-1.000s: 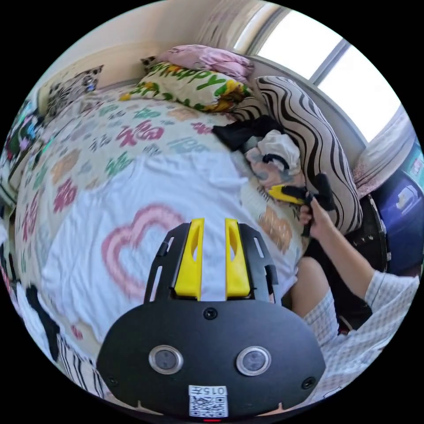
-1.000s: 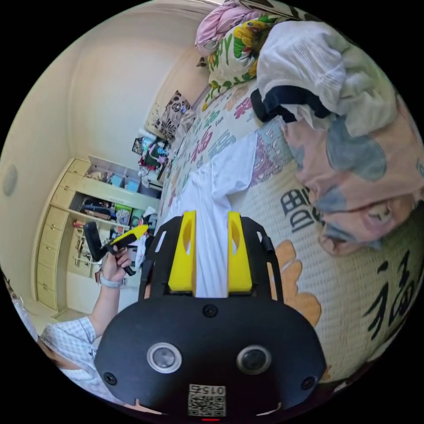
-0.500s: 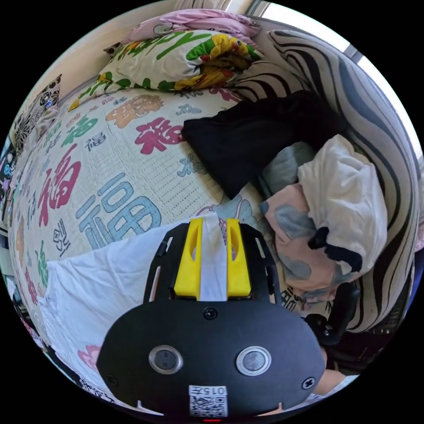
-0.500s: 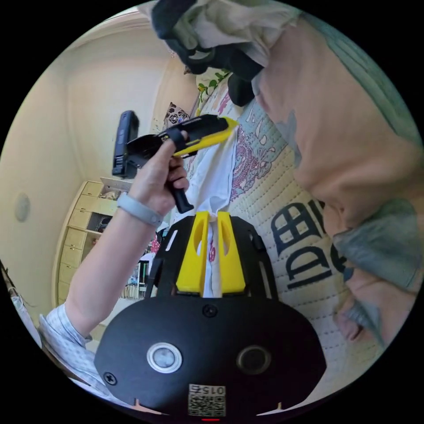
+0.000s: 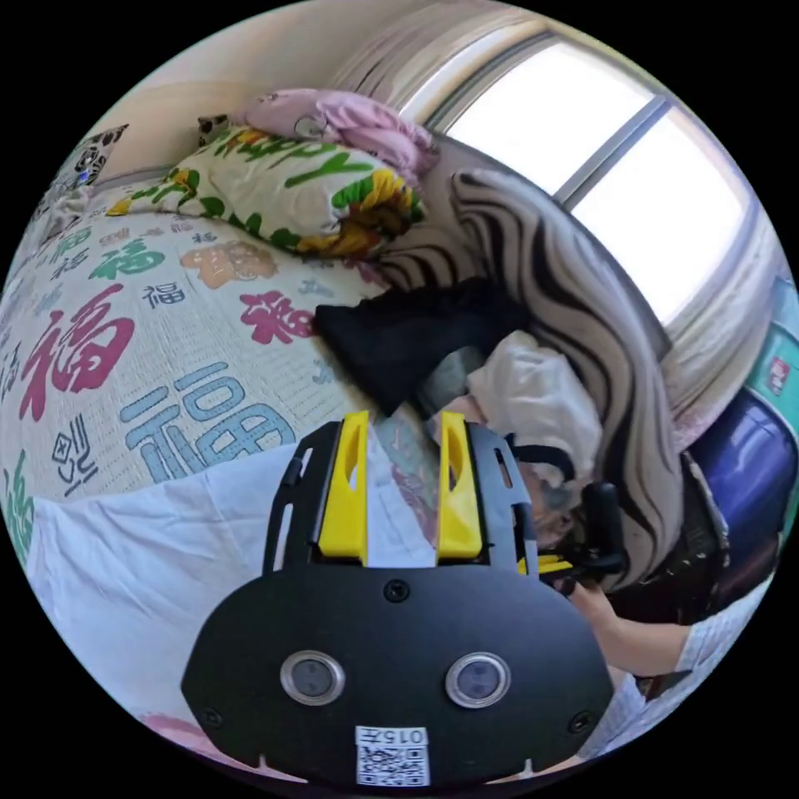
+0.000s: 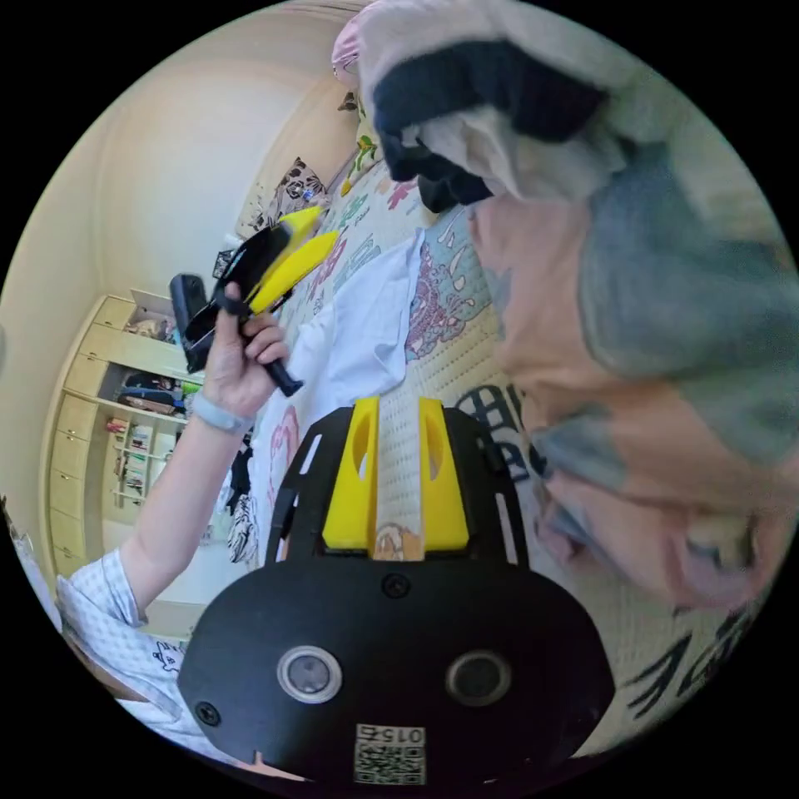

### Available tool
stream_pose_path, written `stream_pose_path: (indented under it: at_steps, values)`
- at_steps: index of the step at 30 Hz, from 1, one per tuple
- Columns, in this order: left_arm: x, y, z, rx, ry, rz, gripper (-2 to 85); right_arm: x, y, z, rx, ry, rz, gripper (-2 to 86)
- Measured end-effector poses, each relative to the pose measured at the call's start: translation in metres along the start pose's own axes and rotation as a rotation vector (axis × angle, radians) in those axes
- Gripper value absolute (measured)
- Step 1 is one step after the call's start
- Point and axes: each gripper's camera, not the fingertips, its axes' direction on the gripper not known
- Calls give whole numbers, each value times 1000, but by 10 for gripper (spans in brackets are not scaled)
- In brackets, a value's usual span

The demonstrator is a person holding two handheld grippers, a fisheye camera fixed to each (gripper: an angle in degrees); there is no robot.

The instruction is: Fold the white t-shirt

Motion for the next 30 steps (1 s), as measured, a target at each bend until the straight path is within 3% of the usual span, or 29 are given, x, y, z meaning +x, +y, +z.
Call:
stream_pose_path:
  at_steps: [3, 5, 8, 10, 13, 18, 23, 25, 30]
  values:
    - [6, 67, -102, 103, 121, 44, 96, -39, 29, 1, 55, 60, -68, 87]
    - [2, 126, -170, 166, 56, 15, 84, -87, 52, 14, 54, 96, -202, 82]
    - [-18, 234, -287, 192, -206, -146, 83, -156, 75, 56, -35, 97, -370, 80]
    - [-38, 320, -379, 252, -484, -369, 83, -201, 85, 95, -116, 67, -467, 80]
    - [-61, 401, -469, 340, -712, -610, 83, -282, 95, 174, -261, 18, -610, 81]
    - [-106, 446, -530, 404, -696, -730, 101, -419, 120, 305, -447, -34, -844, 84]
    - [-135, 440, -549, 447, -646, -657, 109, -542, 151, 448, -578, -6, -974, 87]
    - [-152, 436, -554, 371, -625, -672, 87, -570, 158, 495, -578, 20, -949, 87]
    - [-157, 463, -587, 463, -501, -747, 47, -614, 182, 619, -727, 155, -846, 106]
